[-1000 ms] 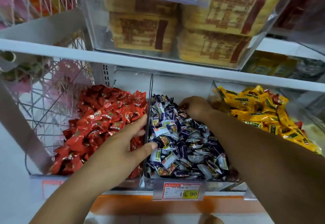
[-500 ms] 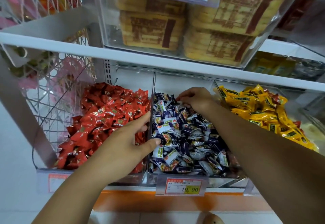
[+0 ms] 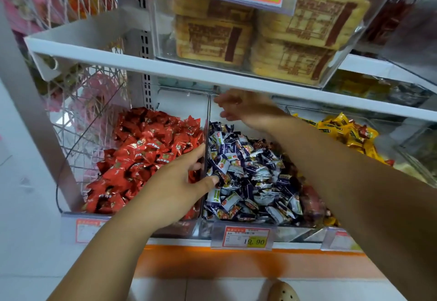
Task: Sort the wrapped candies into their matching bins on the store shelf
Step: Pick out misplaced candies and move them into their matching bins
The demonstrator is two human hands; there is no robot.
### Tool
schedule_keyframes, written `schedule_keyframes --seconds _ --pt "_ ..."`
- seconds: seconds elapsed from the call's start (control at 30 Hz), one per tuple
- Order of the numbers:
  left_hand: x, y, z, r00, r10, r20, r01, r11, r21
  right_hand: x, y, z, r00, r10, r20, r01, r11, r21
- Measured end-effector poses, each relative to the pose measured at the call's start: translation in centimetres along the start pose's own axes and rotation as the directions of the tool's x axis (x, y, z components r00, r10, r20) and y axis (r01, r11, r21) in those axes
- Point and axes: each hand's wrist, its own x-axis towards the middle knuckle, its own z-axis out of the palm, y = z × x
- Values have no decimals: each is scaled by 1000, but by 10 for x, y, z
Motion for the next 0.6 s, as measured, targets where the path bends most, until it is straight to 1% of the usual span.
schedule_keyframes --seconds 0.07,0.1,0.17,0.23,0.27,0.3,0.37,0.47,0.53,0.6 --pt "-1 -1 0 1000 8 2 -8 1000 1 -5 19 -23 996 91 8 -86 967 -241" --pt "-1 -2 0 1000 13 -1 -13 1000 6 -7 30 -34 989 141 42 -116 925 -362" --pt "-2 -3 1 1000 17 -6 -17 1000 22 -12 43 -50 959 249 133 -125 798 -590" --pt "-2 -4 1 1000 12 -6 -11 1000 25 -12 46 -56 936 295 194 -55 666 -744" --pt "-2 -4 1 1000 8 -5 -8 1000 26 -9 47 -55 933 290 213 -13 619 -785" --pt "-2 -4 0 1000 11 -5 -10 1000 30 -4 48 -54 933 284 222 10 594 -804" --pt "-2 -2 0 1000 5 -8 -4 999 44 10 56 -51 923 305 233 14 580 -814" --pt "-2 -2 -1 1000 0 -15 1 999 45 27 67 -40 865 408 292 39 527 -849" --pt "-1 -3 -1 1000 1 -22 0 1000 23 32 70 -32 827 469 310 73 457 -886" --pt "-1 -3 -1 1000 1 -27 -1 1000 1 36 76 -25 817 479 322 104 427 -898"
